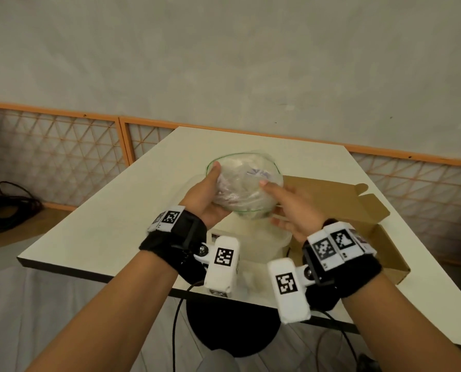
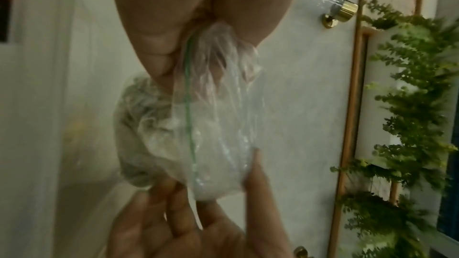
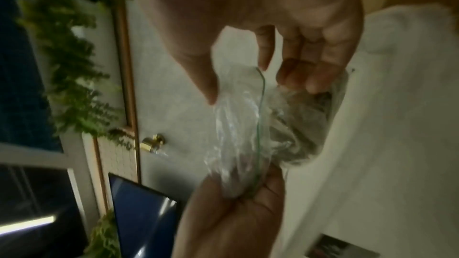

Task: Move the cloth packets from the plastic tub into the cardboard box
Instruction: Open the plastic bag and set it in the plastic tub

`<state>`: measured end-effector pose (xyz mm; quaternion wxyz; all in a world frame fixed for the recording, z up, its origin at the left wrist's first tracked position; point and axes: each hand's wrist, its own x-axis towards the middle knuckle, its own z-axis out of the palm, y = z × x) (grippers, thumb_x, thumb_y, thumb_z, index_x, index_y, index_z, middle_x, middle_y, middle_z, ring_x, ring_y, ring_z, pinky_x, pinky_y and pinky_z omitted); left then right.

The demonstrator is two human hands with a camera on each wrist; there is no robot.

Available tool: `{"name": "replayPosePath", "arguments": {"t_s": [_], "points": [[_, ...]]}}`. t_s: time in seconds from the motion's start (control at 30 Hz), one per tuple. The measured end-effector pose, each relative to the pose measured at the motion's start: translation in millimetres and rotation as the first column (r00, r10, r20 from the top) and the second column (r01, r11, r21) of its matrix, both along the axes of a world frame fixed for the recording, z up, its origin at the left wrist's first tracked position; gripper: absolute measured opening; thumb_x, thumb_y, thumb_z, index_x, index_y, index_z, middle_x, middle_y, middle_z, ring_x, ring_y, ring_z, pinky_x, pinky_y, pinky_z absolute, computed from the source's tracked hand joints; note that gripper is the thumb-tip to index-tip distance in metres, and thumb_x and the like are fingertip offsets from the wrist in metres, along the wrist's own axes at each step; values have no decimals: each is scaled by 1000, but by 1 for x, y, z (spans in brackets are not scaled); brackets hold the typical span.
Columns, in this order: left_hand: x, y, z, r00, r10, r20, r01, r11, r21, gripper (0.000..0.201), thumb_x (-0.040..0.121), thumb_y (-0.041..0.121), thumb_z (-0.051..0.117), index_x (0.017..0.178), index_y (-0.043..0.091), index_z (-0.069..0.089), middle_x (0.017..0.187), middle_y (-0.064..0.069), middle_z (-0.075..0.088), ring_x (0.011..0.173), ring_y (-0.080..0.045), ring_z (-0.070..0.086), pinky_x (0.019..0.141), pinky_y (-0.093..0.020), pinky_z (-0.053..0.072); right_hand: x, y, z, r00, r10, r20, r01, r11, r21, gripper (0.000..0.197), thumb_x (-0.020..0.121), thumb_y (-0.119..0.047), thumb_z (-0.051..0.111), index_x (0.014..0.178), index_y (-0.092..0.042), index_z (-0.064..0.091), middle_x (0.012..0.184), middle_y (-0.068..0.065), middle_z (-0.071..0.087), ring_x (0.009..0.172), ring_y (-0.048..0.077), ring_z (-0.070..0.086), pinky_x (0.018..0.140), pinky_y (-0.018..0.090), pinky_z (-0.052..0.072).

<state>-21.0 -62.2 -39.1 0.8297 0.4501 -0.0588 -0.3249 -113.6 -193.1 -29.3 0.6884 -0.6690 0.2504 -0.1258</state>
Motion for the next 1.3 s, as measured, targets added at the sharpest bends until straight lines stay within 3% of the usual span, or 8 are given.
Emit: {"name": "replayPosePath", "arguments": {"t_s": [0.13,0.37,0.5,0.7,0.8,1.0,1.13,1.3], "points": [[0,2,-2,965,-122,231,101,990,102,57,81,41,70,124,7,58,117,-12,68,108,-27,65,92,-39,53,4,-5,-7,989,-28,147,-4,977,214,6,93,-13,53,95,-12,58,100,10,66,86,20,65,70,32,58],[13,7,-11,945,103,311,-176,960,217,20,93,30,59,86,12,63,86,-4,69,73,-13,66,62,-22,55,4,-11,-4,976,-138,166,10,799,602,17,91,-6,41,89,-5,58,96,13,65,92,29,62,75,41,51],[6,6,-8,999,-3,-35,6,995,98,22,98,30,48,97,13,62,79,-3,70,63,-13,67,56,-22,57,8,-12,-5,991,-110,79,55,858,510,21,92,-19,47,88,-8,64,80,13,72,72,28,70,67,41,58],[-5,3,5,955,-173,243,113,963,244,19,87,35,63,98,19,66,83,3,68,69,-12,63,61,-23,48,13,-21,9,1000,-1,28,-6,964,266,33,98,-33,40,78,-13,55,46,1,64,38,13,61,36,21,48],[-3,3,5,920,-133,369,0,941,339,19,87,29,66,102,17,63,88,2,68,78,-13,63,68,-23,50,9,-32,17,993,54,103,-83,948,306,42,95,-38,46,62,-14,56,63,5,66,66,19,67,64,28,55],[13,1,2,823,0,569,-305,844,441,40,83,48,66,89,9,60,90,-3,59,83,-18,58,84,-30,48,4,-34,14,999,45,21,-44,997,-60,36,83,-40,64,113,-20,60,121,4,63,110,24,60,95,45,47],[12,1,-1,710,74,701,-463,798,385,44,75,41,77,89,4,59,86,13,47,82,2,54,68,-3,40,3,-37,3,997,-57,48,50,990,132,16,90,-33,58,96,-18,59,107,5,64,104,23,60,85,38,53],[11,5,0,806,11,591,-299,870,392,53,61,51,81,74,4,61,77,-11,55,74,-19,60,74,-32,53,9,-33,3,993,-111,35,93,939,331,16,95,-26,49,85,-19,59,87,1,61,78,15,57,63,28,47]]}}
